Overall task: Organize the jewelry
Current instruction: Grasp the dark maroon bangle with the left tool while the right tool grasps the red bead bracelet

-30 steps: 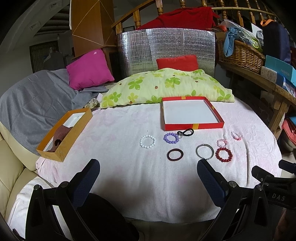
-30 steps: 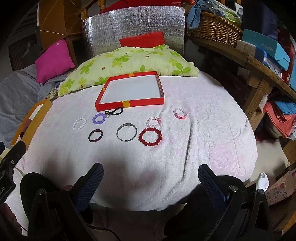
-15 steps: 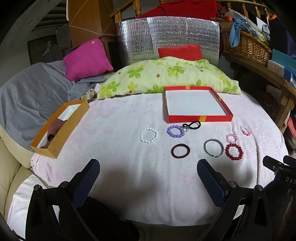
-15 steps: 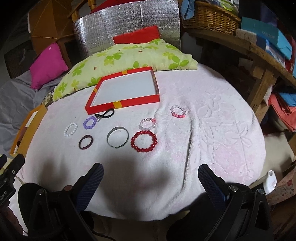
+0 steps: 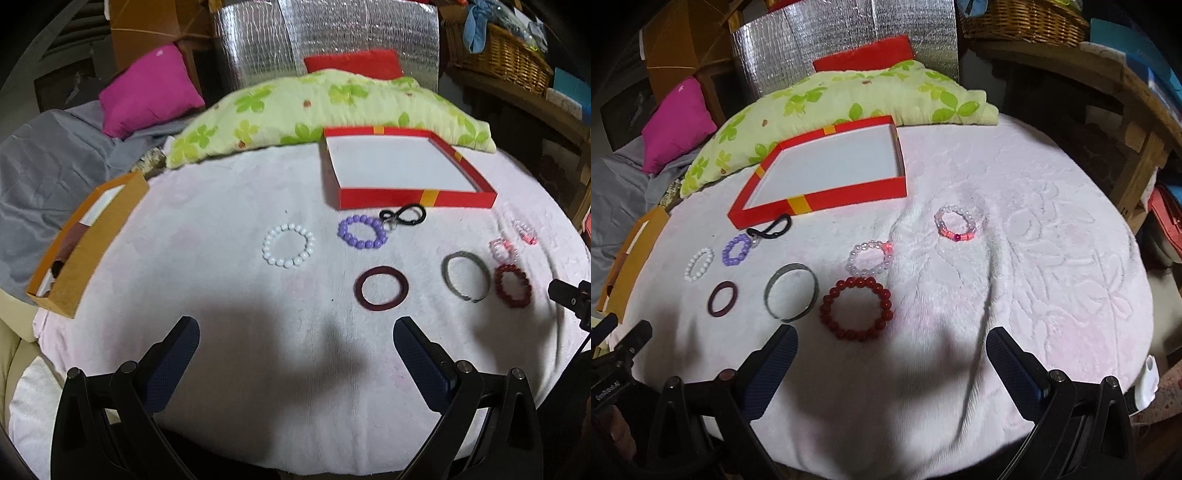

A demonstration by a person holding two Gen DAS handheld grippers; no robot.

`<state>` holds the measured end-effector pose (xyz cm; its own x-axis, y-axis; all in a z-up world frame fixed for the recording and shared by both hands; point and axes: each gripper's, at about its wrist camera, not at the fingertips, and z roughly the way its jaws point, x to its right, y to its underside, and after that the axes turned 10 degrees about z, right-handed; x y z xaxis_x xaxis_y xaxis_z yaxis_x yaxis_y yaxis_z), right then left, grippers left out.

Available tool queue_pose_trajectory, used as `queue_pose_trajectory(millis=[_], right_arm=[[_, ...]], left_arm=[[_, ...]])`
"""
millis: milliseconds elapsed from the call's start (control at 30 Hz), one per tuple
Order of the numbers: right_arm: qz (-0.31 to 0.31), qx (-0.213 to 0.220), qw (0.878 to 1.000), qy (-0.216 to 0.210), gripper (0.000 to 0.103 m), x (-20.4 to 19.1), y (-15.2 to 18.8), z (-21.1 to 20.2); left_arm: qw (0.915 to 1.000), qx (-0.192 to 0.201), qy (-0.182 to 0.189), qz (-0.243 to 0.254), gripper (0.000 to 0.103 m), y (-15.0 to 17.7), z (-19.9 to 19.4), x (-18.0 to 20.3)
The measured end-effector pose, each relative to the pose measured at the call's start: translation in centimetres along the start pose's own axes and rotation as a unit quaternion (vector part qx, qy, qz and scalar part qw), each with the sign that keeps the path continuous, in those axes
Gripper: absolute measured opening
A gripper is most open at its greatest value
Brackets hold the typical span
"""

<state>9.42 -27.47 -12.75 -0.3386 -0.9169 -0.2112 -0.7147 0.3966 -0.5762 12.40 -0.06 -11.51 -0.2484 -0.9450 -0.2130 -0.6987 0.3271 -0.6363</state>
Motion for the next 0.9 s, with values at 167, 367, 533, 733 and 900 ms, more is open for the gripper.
queue_pose_trajectory(millis=[167,367,533,733,900], right_arm=[[-0.005,-0.001,1.0,-0.001,0.099,0.0,-0.2,1.7],[-0.014,-0.009,1.0,-0.007,0.088,0.0,-0.6,3.8],[-0.023,-0.021,0.999,-0.007,0.076,-0.5,-0.7,5.7],[-0.034,-0.016,0.999,0.005,0.066,-0.8,-0.8,6.6],[-0.037,-0.009,0.999,0.013,0.058,-0.9,-0.8,6.8]], left_arm=[[0.9999,-0.008,0.012,-0.004,0.103,-0.3,2.2,0.0],[0.9995,-0.015,0.026,0.002,0.103,-1.2,4.7,0.7],[0.9983,-0.025,0.052,0.006,0.103,-1.8,6.4,1.5],[0.9945,-0.045,0.095,0.004,0.09,-2.0,8.2,2.3],[0.9946,-0.034,0.098,0.001,0.082,-2.3,8.5,2.3]])
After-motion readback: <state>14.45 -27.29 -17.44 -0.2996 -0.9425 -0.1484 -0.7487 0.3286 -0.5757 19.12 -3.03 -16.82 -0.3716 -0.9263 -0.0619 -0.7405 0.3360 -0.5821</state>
